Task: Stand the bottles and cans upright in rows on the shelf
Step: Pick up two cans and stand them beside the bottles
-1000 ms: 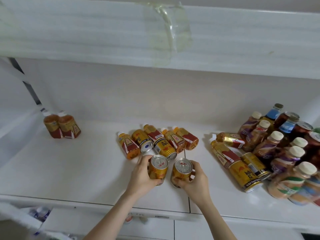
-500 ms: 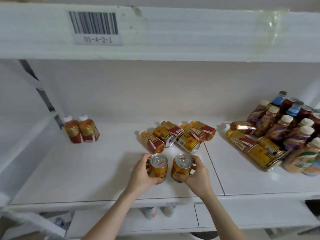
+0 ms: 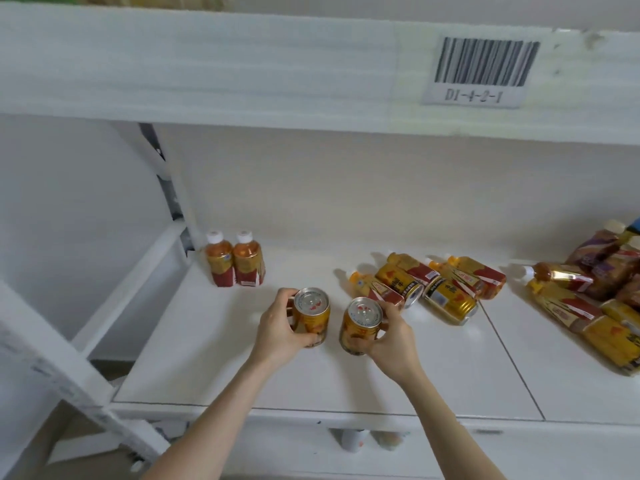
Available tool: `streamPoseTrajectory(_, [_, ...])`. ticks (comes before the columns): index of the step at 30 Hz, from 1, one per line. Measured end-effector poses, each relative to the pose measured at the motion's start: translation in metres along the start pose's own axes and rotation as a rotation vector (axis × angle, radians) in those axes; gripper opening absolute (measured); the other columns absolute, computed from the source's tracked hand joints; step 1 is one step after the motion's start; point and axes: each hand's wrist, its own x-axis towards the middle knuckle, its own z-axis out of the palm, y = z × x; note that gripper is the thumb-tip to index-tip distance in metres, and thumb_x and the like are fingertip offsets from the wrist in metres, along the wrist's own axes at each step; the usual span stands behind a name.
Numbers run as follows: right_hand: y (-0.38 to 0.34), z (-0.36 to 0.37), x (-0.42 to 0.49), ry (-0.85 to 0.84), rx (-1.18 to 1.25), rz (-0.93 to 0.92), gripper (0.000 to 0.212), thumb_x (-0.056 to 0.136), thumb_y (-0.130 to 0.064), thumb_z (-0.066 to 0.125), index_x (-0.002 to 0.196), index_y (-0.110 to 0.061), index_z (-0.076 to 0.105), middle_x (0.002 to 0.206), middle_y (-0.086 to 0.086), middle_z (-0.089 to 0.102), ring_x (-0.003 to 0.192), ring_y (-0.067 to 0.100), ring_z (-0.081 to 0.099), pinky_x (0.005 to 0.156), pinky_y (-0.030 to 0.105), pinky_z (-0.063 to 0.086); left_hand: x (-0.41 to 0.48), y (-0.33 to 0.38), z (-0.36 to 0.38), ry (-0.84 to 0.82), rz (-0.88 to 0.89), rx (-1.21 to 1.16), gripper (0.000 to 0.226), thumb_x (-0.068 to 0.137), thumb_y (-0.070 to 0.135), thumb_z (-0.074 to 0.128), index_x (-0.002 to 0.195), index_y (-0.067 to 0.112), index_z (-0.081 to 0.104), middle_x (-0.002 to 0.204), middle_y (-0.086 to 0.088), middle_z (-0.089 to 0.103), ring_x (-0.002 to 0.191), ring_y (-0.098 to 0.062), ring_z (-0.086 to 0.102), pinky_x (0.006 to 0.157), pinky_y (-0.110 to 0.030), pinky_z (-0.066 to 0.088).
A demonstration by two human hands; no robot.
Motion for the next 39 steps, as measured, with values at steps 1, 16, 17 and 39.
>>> streamPoseTrajectory(1, [-0.005,0.009,0.004,-0.005,0.006,0.002,0.073,0.057,-0.018,0.088,0.119,-0.027,0.050,0.099,-0.013,0.063,0.090,0.007,0.060,0.069,0.012,0.045,0.006,-0.005,-0.009,0.006,-0.010,0.002,0.075,0.048,0.019,0.091,0.107,0.031,0.046,0.104,0.007,0.063,0.100,-0.014,0.059,0.087,-0.032,0.053])
streamPoseTrajectory(16, [-0.042,0.102,0.078,0.087,-0.005,0.099,0.075,0.054,-0.009,0.086,0.120,-0.017,0.052,0.103,-0.005,0.062,0.097,0.019,0.062,0.084,0.039,0.055,0.090,-0.075,-0.052,-0.011,0.041,0.042,0.078,0.048,0.016,0.091,0.112,0.025,0.049,0.109,0.002,0.048,0.104,-0.021,0.053,0.088,-0.036,0.049])
streamPoseTrajectory(17, [-0.039,0.104,0.083,0.082,-0.014,0.102,0.075,0.053,-0.009,0.086,0.120,-0.017,0.052,0.105,-0.003,0.063,0.098,0.020,0.062,0.085,0.039,0.055,0.093,-0.076,-0.049,0.005,0.045,0.011,0.079,0.048,0.014,0.091,0.114,0.026,0.050,0.111,0.002,0.047,0.105,-0.020,0.053,0.091,-0.038,0.050])
streamPoseTrajectory(39, [-0.027,0.120,0.152,-0.078,0.006,0.043,0.072,0.064,-0.005,0.081,0.127,-0.019,0.049,0.105,-0.008,0.061,0.086,-0.001,0.056,0.069,0.010,0.045,0.119,-0.084,-0.017,0.292,-0.053,0.057,0.036,0.066,0.026,0.085,0.073,0.006,0.056,0.068,-0.006,0.062,0.067,-0.028,0.060,0.059,-0.038,0.050])
